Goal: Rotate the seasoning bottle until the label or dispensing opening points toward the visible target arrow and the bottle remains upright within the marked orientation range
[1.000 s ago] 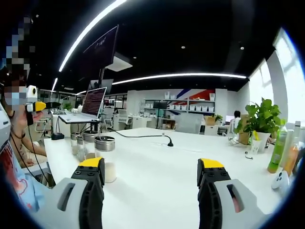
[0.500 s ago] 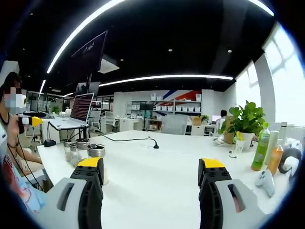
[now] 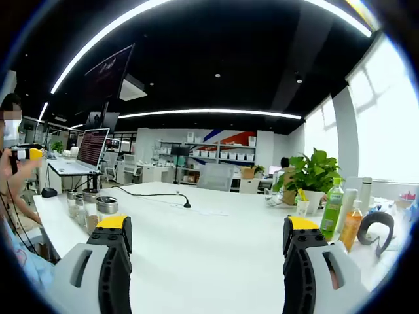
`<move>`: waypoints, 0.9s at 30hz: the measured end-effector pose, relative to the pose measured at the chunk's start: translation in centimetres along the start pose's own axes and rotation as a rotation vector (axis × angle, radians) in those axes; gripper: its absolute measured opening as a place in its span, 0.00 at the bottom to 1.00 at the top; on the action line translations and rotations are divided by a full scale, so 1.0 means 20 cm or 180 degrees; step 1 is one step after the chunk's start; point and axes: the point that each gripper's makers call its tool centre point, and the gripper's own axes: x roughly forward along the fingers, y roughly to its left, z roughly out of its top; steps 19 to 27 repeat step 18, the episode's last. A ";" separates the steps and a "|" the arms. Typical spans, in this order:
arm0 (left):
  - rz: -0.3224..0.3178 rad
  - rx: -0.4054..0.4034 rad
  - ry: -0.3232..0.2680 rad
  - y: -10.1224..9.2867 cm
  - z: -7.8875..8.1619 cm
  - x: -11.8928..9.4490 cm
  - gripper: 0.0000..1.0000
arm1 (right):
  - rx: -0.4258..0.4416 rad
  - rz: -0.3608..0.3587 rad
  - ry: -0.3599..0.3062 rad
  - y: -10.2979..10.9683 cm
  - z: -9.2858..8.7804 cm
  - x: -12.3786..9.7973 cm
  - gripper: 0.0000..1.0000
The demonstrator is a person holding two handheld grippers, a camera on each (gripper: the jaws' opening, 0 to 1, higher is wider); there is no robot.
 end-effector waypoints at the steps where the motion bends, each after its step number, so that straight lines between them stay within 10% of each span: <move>1: 0.0014 0.0013 0.0016 0.01 -0.01 0.00 1.00 | 0.0044 0.0065 -0.0020 0.02 0.01 -0.01 0.99; 27: 0.0094 -0.0173 -0.0105 0.08 0.01 -0.01 1.00 | -0.0112 0.0116 0.0124 0.07 -0.03 0.01 0.99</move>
